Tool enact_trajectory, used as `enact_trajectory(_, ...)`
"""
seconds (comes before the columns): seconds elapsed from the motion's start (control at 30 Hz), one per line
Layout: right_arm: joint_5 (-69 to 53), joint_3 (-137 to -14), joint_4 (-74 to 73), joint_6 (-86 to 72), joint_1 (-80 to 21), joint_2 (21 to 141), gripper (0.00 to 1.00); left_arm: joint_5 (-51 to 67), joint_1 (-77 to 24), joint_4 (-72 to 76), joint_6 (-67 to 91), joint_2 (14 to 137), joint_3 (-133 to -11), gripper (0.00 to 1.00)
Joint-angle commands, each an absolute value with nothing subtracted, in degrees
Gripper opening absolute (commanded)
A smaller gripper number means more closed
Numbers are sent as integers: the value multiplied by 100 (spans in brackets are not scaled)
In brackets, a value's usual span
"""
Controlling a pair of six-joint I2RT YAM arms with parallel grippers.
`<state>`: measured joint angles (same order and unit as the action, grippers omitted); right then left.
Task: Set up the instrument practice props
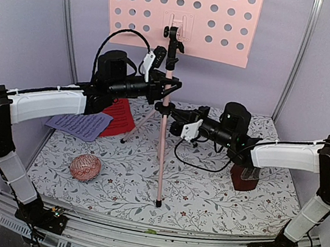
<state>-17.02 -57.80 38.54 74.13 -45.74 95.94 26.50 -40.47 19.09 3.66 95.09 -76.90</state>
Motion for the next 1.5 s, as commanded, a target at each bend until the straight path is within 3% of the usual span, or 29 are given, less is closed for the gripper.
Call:
enact_trajectory(0.0, -1748, -6088, 3309, 6115, -4593, 9429, 0, 3032, -4148, 1419, 352, 9571, -7735, 0)
enact_trajectory(0.3, -2284, -6246, 2968, 3158, -4291, 9248, 0, 3050, -4148, 1430, 352, 9588, -7717, 0)
enact_trajectory(0.67, -4387, -6598, 2951, -2386, -3567, 9685, 0, 3055, -4148, 1425, 356, 9606, -7717, 0)
enact_trajectory(1.0, -4262, -6359, 3820, -6822, -3572, 10063, 0, 3015, -4148, 1432, 352, 9650, -7717, 0)
enact_trajectory(1.2, -3898, -6319, 4301, -7738, -3568, 10037, 0, 2993, -4135, 1430, 343, 9650, -7717, 0)
enact_trajectory(1.47, -2851, -6104, 4057, -5284, -3568, 9341, 45, 3000, -4139, 1418, 323, 9624, -7718, 0)
